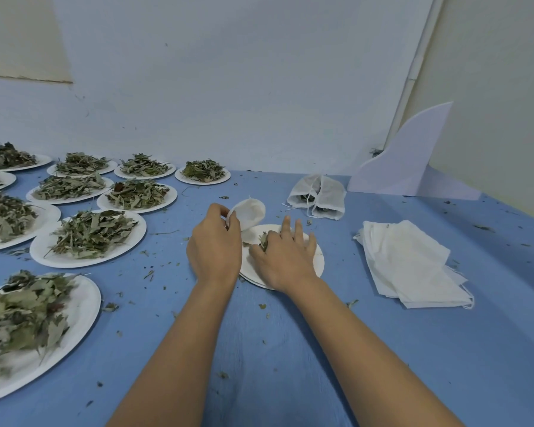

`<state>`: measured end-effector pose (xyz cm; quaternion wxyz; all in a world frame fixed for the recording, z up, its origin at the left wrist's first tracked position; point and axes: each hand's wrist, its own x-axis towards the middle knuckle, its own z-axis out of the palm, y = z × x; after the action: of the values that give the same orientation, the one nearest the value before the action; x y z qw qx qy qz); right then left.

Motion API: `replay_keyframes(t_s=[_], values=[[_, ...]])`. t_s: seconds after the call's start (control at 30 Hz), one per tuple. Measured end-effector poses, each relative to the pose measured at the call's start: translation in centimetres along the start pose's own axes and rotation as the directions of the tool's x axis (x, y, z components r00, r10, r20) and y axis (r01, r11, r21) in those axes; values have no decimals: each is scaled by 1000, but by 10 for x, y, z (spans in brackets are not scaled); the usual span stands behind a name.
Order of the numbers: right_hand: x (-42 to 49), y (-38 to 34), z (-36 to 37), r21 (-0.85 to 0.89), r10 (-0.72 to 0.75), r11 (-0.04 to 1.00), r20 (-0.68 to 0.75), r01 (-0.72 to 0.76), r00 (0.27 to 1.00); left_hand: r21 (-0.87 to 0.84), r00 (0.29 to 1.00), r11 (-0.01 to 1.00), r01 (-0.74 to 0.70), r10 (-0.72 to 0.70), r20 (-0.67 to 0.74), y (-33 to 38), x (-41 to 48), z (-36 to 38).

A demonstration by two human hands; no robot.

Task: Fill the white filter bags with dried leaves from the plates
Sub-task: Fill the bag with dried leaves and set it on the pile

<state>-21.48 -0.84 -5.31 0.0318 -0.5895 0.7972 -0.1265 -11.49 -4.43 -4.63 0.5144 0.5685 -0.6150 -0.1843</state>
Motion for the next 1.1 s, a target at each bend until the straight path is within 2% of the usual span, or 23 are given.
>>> replay_keyframes(t_s=[0.13,0.23,0.5,0.63,0.73,0.87,1.0,1.1], values=[[-4,-3,-4,-83,31,996,-4,-31,1000,6,1000,1000,12,-12,-2,0,0,-1],[-6,-3,-7,-60,23,998,-6,-24,1000,9,1000,1000,18,-18,-4,-1,1,0],[-4,4,-17,264,106,962,-136,-67,985,20,1000,1000,16,-16,-10,-1,1,2],[-10,9,-22,114,133,987,-149,-116,980,8,998,999,47,-47,-36,-1,2,1],[-15,12,-19,176,96,982,-150,-69,984,10,998,999,48,-48,-38,-2,2,2],[-19,11,-16,96,-28,994,-202,49,979,28,998,999,43,-42,-40,-3,2,1],[-20,11,-12,71,-36,996,-199,51,979,27,998,999,42,-41,-51,-4,2,3],[-16,12,-8,119,-17,992,-236,47,972,-2,997,999,39,-39,-61,-3,1,4]])
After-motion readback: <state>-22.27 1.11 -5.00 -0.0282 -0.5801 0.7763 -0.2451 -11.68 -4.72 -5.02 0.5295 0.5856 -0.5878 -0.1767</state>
